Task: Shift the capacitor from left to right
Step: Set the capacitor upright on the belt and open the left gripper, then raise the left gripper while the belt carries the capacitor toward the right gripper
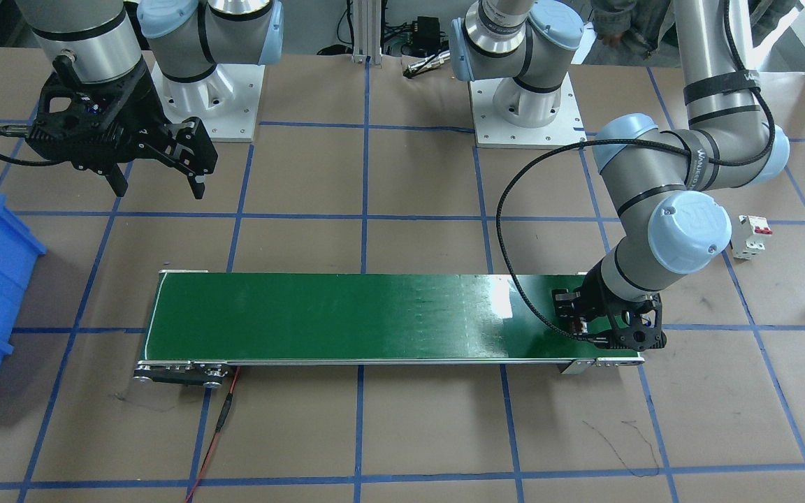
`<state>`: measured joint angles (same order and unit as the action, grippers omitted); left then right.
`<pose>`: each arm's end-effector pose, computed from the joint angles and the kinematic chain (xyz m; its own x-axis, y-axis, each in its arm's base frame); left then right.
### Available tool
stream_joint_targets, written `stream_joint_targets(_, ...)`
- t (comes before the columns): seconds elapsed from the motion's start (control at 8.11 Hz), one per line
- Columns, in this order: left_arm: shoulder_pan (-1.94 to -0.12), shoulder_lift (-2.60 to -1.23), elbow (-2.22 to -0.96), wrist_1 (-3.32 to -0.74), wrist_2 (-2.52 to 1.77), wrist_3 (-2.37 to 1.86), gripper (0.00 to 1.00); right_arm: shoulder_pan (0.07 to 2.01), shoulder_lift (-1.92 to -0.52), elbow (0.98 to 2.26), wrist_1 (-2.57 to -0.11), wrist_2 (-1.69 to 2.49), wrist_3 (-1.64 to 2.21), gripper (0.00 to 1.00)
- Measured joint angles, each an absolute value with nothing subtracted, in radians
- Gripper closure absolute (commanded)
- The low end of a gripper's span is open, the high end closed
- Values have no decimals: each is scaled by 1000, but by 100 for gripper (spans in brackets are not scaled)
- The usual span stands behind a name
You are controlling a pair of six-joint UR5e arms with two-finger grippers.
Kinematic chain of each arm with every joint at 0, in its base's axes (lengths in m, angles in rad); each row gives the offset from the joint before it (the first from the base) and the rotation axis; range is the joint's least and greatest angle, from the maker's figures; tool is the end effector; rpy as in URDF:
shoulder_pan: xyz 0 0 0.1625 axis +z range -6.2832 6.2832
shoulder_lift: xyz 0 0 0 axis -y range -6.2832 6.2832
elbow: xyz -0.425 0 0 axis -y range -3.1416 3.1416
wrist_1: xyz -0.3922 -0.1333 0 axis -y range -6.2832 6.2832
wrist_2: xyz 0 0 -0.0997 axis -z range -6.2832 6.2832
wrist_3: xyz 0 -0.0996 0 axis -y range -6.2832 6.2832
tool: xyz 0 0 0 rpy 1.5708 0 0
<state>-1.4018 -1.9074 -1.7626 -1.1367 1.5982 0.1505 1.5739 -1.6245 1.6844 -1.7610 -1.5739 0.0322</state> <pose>-0.0330 -0.5828 0.2574 -0.9998 -0.0166 -0.0129 -0.0177 0.9951 0.0972 0.1345 -0.4801 0.4776 -0.9996 0.0292 -0.0011 0.0291 0.9911 -0.1300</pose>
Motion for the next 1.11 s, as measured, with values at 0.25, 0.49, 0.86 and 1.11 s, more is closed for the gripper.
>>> stream_joint_targets(0.25, -1402, -1906, -1764, -1114, 1596, 150, 0, 1574, -1624, 1685, -1761, -1575, 32, 0)
stream_joint_targets(0.49, -1410, -1885, -1760, -1111, 1595, 150, 0, 1574, -1624, 1685, -1761, -1576, 32, 0)
stream_joint_targets(0.86, -1434, -1789, -1751, -1119, 1603, 149, 0, 1574, -1624, 1684, -1760, -1582, 28, 0)
stream_joint_targets(1.11, -1438, -1717, -1748, -1121, 1609, 148, 0, 1569, -1621, 1686, -1760, -1581, 0, 0)
